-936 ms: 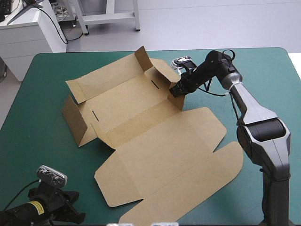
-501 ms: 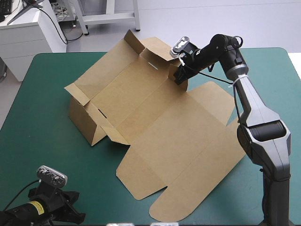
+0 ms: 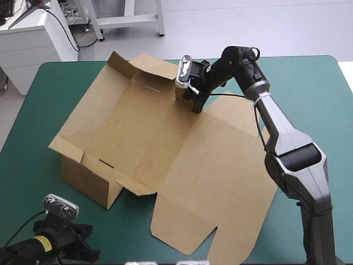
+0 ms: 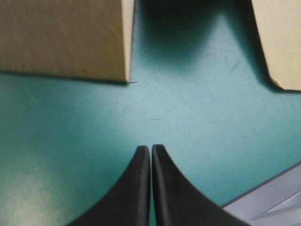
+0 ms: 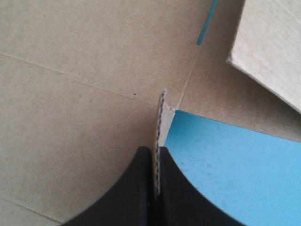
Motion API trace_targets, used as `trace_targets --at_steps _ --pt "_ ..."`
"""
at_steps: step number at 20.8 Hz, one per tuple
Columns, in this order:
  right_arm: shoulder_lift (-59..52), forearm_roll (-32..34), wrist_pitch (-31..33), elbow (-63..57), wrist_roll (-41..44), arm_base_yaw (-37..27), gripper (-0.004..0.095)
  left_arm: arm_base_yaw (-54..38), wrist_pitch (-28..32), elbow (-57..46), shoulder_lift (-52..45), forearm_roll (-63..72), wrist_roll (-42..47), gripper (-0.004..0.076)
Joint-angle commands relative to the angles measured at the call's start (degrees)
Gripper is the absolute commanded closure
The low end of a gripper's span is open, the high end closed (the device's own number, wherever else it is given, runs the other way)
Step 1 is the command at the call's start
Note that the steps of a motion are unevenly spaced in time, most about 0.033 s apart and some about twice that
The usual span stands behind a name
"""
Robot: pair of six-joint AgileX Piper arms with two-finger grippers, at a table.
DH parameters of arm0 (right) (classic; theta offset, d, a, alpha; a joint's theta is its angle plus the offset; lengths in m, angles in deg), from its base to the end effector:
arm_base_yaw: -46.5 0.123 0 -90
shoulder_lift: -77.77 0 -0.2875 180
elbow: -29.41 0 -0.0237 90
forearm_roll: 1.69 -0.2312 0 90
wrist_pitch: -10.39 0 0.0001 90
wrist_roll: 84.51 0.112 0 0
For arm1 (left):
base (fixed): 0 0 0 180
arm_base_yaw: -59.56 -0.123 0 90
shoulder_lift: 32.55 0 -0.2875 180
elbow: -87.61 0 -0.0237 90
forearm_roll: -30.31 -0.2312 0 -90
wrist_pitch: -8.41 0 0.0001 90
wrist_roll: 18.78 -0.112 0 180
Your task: Fold the box
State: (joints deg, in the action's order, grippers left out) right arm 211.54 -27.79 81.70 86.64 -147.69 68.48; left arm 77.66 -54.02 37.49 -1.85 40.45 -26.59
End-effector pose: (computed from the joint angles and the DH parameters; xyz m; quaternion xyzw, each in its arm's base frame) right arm 0.4232 0.2212 0.3231 -0.6258 0.6962 0.1162 0.3319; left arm 0.0363 -0.0303 0.2418 0.1982 0.9244 -0.1150 0.3049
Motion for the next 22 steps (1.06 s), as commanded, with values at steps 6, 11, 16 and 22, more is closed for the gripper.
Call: trace_targets --at_steps 6,11,16,22 --pt "-3.9 -2.2 0.4 -1.0 -4.6 6.2 0.0928 0.5 2.7 1.7 0.6 0.9 -0.2 0.0732" --pt "-3.8 -2.2 0.4 -5.2 -8.6 8.9 0.0928 0.5 2.7 1.7 0.6 0.9 -0.1 0.0732" --pt "-3.5 -1.9 0.3 -7.7 -12.3 9.3 0.0927 0.5 2.7 1.7 0.6 0.9 -0.1 0.0732" --pt "-3.5 -1.8 -1.1 -7.7 -22.9 7.9 0.0927 0.5 2.7 1.7 0.6 0.9 -0.1 0.0732"
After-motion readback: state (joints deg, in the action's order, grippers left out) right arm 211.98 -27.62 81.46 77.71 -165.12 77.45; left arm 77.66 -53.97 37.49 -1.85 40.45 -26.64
